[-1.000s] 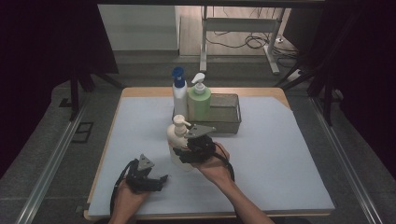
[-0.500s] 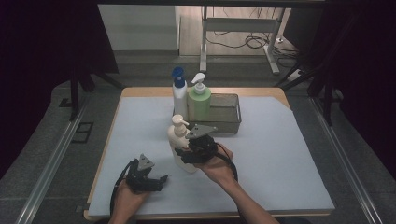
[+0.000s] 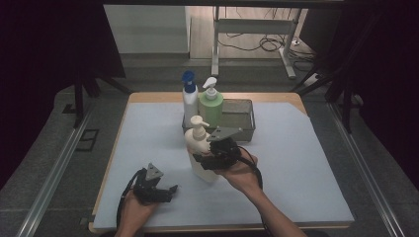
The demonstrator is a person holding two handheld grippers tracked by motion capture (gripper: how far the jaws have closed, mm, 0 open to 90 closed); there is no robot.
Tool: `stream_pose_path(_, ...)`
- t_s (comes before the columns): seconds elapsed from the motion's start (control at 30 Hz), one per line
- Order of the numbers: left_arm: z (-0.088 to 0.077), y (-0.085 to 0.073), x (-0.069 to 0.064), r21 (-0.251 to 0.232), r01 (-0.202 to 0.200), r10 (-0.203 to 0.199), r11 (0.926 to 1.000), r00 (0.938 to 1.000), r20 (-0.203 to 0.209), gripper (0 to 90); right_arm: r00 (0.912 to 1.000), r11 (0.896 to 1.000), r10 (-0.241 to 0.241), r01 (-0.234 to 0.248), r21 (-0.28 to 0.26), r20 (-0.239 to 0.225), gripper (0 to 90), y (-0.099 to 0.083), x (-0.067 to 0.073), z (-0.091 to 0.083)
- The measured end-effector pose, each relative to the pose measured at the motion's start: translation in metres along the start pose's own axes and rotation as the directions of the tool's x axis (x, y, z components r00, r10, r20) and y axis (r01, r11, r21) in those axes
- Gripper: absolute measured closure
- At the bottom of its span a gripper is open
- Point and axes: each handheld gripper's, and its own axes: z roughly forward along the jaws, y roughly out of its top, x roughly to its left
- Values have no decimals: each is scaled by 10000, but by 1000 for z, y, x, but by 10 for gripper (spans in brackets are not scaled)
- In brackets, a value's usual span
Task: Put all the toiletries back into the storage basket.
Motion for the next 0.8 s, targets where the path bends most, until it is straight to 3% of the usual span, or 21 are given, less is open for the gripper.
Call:
stream_pose_path(0.57,0,0,0,-29,13,-13,10000,10000,7,120,9985,9985,554,-554,-13,-14,371,2,-32,-37)
stream_pose_path(0.8,0,0,0,-29,15,-15,10000,10000,6,120,9956,9968,802,-797,-117,481,371,3,-49,-55)
